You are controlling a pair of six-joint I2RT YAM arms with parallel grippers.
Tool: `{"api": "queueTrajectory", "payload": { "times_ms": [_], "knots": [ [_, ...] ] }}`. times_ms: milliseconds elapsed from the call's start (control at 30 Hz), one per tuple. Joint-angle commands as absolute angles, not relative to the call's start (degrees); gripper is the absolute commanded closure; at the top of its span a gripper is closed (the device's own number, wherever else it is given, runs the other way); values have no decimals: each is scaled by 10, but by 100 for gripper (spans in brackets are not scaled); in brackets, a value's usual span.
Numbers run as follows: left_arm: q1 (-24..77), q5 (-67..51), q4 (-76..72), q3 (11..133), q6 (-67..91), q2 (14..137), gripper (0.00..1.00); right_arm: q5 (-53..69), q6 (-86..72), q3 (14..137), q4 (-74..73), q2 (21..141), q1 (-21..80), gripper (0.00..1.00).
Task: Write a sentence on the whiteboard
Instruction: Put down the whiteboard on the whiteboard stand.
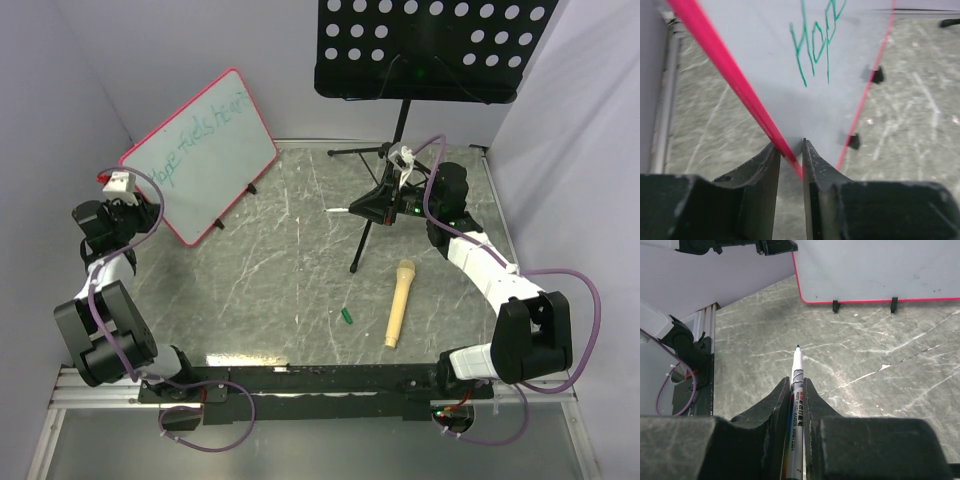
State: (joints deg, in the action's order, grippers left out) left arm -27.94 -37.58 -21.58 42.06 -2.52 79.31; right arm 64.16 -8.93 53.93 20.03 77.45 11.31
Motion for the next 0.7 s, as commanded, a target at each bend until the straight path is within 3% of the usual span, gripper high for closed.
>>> {"api": "queueTrajectory", "payload": {
  "times_ms": [0, 333, 533, 667],
  "knots": [
    [-294, -341, -227, 431, -39, 804, 70, 658, -84, 541, 227, 778, 108, 100],
    [-302, -336, -203, 458, -40, 816, 76, 659, -86, 541, 229, 778, 108, 100],
    [-308, -332, -202, 449, -44, 813, 68, 659, -88, 541, 230, 779, 108, 100],
    [-308, -337, -212, 444, -33, 802, 55, 659, -88, 541, 230, 780, 109, 100]
  ]
}}
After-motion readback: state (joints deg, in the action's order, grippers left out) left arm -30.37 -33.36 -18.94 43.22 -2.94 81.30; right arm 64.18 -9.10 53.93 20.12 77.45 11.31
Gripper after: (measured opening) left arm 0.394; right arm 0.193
